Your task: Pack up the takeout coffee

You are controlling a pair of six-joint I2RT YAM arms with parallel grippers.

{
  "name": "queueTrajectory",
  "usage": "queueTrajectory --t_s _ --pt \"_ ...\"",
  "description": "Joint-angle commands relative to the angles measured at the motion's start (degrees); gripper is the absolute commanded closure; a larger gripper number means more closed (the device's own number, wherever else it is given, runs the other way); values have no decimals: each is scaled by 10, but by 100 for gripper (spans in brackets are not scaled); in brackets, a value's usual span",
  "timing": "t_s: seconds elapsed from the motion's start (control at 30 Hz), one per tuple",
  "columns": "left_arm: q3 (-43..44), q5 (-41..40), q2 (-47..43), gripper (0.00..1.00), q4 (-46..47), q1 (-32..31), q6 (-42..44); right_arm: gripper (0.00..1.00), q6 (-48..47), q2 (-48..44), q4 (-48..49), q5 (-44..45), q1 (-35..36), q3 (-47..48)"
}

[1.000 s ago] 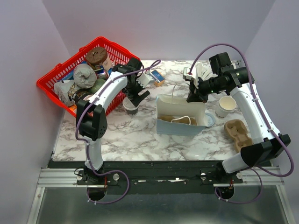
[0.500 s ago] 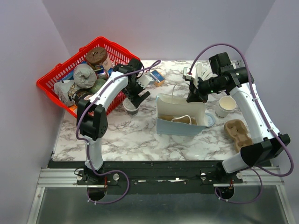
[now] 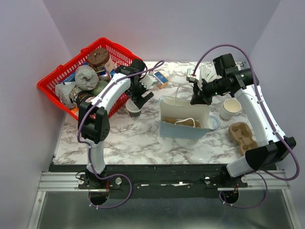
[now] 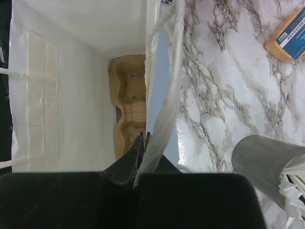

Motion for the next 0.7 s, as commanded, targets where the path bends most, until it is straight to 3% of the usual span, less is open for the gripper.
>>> queueTrajectory --t_s 0.0,0.67 --pt "6 -21 -5 3 -7 1 -9 99 9 -1 -2 -6 2 2" --pt "34 17 -29 13 -55 0 -15 99 18 -5 5 5 2 -3"
